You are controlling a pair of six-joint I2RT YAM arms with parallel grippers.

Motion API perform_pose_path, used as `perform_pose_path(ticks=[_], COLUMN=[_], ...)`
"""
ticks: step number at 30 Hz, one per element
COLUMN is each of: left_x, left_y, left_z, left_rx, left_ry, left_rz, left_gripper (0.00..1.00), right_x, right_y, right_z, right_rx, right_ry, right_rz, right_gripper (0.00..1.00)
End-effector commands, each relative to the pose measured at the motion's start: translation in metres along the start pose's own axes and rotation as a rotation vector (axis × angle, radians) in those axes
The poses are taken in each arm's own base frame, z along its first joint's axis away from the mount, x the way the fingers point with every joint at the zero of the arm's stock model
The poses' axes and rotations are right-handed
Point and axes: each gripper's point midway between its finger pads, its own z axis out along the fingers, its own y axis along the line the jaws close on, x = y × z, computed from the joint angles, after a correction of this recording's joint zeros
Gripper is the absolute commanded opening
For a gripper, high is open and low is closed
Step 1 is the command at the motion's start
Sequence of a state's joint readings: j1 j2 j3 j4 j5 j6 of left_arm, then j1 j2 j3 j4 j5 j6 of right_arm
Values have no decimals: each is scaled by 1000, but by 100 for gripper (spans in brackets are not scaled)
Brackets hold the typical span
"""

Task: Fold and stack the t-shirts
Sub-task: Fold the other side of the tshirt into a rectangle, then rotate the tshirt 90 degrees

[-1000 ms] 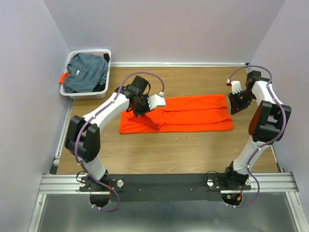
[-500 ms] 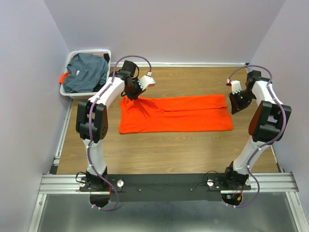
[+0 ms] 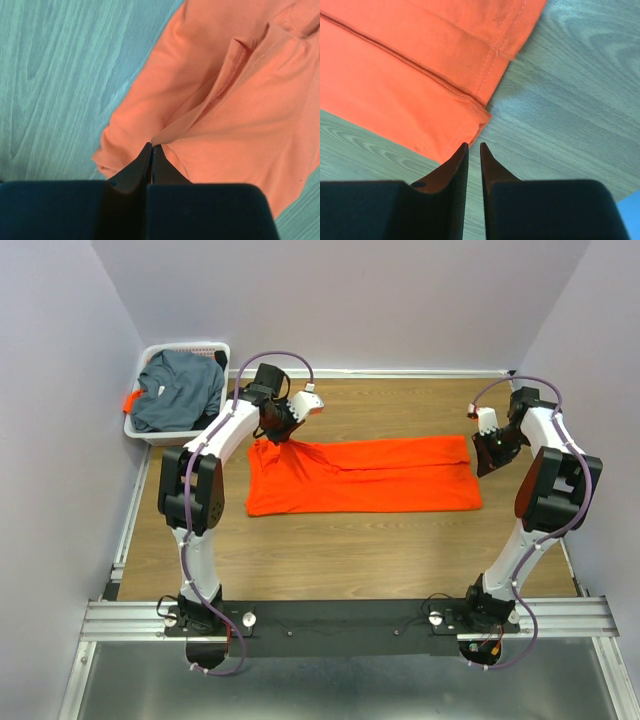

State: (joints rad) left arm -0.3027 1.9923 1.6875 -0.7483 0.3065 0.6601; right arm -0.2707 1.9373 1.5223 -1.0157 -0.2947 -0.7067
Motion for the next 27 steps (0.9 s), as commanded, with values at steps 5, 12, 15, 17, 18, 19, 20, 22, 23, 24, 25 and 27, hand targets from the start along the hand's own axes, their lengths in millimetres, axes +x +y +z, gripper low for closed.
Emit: perform_pose_path(ticks=[5,12,15,17,18,19,20,22,23,24,25,27], left_x=[-9,-13,-3,1,4,11,14,25,33,36,40,51], left_y=[8,-6,-29,-37,-41,-47,-51,-63,-69,-71,-74,-81], left_z=[21,-12,-12,-8,-7,-4,-2,-1,0,0,-1,2], left_rx=[-44,-49,10,27,35,47,56,78,86,83,88,100], left_ry=[25,-42,-48,-54,-51,-43,-39,-25,-9,-1,12,43], left_rz=[-23,-70,-124,-153,-187,-203,-221,-257,-271,-280,-290,-301], left_gripper=[31,37,37,36,36,36,36,36,36,36,36,36], right_x=[-6,-17,-30,-41,-50,-57,-65,-83,-89,-93,-97,-104], right_y=[2,7,16,19,21,29,30,38,39,40,41,42], right_z=[1,-5,2,7,7,14,16,23,26,30,40,49], right_rx=[-29,-26,-43,-44,-36,-44,-38,-21,-10,-2,15,30], right_ry=[-24,-52,-59,-70,-83,-74,-85,-95,-97,-93,-80,-73], right_rz=[24,10,7,2,-9,-15,-24,-52,-56,-66,-83,-92], right_gripper=[22,22,23,22,23,23,22,23,22,22,23,23])
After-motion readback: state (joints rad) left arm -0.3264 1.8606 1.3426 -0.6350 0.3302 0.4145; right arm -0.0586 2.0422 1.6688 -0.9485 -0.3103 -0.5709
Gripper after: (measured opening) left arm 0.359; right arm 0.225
